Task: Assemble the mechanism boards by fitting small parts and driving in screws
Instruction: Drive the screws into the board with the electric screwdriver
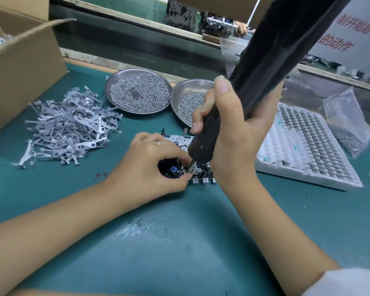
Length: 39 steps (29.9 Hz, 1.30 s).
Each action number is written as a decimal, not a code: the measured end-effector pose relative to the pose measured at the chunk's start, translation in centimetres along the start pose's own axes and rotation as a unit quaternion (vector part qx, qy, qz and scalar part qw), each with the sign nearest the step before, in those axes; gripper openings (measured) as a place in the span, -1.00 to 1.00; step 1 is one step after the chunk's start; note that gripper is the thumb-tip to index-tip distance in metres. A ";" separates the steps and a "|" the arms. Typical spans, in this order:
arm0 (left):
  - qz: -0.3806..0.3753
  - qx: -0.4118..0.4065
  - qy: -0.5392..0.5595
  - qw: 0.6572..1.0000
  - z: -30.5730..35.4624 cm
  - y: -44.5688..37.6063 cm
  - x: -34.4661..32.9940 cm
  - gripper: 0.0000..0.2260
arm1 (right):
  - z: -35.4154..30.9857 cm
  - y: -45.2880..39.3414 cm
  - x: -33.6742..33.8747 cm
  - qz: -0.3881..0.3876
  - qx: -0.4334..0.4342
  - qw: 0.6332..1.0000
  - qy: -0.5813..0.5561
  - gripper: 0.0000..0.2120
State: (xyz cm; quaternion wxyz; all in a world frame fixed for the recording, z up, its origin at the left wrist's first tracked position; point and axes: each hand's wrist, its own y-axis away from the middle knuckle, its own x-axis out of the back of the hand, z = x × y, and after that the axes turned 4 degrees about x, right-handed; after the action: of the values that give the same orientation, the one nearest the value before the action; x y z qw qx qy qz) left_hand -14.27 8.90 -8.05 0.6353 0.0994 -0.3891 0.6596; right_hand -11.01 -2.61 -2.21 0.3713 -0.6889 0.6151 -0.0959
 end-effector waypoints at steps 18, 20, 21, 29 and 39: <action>-0.010 -0.004 -0.002 1.000 0.1 -0.1 0.2 -0.83 | -0.2 -0.2 0.4 -0.003 0.011 1.000 -0.009 -0.77; -0.014 0.002 0.007 1.000 0.1 0.0 0.2 -0.83 | -0.4 -0.6 0.9 0.012 0.029 0.999 -0.006 -0.78; -0.013 0.005 0.007 1.000 0.0 0.0 0.2 -0.83 | -0.3 -0.7 1.0 0.023 0.031 0.999 0.002 -0.77; -0.006 0.002 -0.015 1.000 -0.1 0.1 0.1 -0.82 | 0.8 -0.6 1.5 -0.002 -0.025 0.999 0.035 -0.78; 0.005 0.000 0.047 0.999 0.2 0.1 0.4 -0.81 | 0.4 0.4 3.6 0.102 0.104 0.975 0.167 -0.58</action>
State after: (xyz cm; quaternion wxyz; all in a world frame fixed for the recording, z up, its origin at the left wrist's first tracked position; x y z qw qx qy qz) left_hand -14.46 9.07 -7.68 0.6494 0.0660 -0.3591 0.6671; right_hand -10.32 -5.78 -3.90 0.3409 -0.5547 0.7218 -0.2348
